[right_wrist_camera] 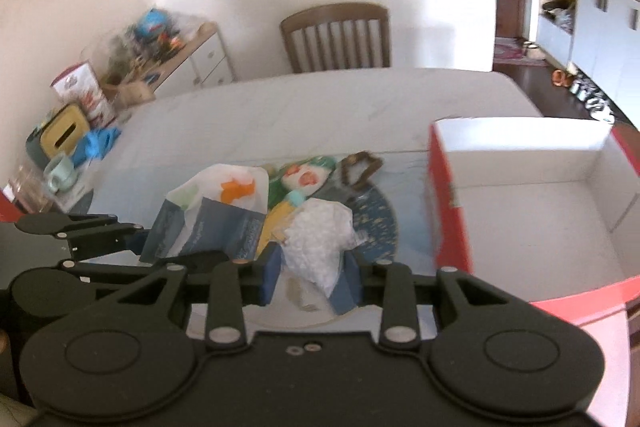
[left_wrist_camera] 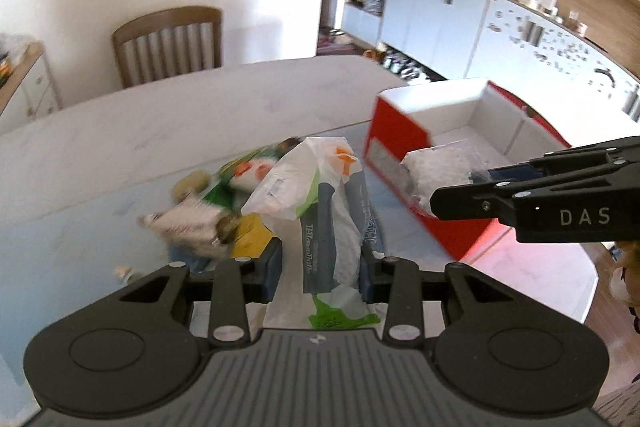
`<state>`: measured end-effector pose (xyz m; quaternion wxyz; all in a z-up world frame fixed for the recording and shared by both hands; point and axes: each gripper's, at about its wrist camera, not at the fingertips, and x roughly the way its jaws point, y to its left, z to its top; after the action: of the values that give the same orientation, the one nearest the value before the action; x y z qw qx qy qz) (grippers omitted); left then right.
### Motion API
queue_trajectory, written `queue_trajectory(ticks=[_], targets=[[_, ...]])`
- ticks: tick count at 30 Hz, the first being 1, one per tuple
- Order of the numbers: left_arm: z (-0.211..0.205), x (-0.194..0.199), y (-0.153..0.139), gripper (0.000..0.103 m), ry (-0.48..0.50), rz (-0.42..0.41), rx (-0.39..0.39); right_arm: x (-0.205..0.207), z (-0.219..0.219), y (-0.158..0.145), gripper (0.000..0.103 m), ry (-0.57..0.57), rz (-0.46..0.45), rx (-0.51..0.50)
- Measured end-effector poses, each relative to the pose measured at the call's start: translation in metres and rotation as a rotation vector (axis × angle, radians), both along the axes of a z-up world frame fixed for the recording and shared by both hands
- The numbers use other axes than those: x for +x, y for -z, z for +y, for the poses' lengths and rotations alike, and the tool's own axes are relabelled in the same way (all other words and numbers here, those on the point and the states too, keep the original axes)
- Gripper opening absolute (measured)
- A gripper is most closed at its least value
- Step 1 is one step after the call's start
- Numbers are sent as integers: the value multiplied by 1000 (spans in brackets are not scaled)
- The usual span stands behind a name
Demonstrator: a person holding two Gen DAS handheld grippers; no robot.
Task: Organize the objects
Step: 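Carry both bags over the red box with both tools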
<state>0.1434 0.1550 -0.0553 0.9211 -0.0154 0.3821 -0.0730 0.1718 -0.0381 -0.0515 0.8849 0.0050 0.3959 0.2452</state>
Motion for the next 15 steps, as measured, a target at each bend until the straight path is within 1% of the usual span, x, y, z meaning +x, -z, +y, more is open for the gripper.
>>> queue_trajectory(ticks=[6,10,11,15], targets=[[-37,16,-16,37,58,-22,11,4,-35,-10,33,49,-31,17],[-61,26,-25,37,68,-31,22,10,-60,-14,33,67,-49,25],[-65,24,-25,37,67,-31,18,12,-66,-15,33,71,-50,25],[-87,35,-28,37,66,-18,8,19,-91,-16,33,82,-51,26]])
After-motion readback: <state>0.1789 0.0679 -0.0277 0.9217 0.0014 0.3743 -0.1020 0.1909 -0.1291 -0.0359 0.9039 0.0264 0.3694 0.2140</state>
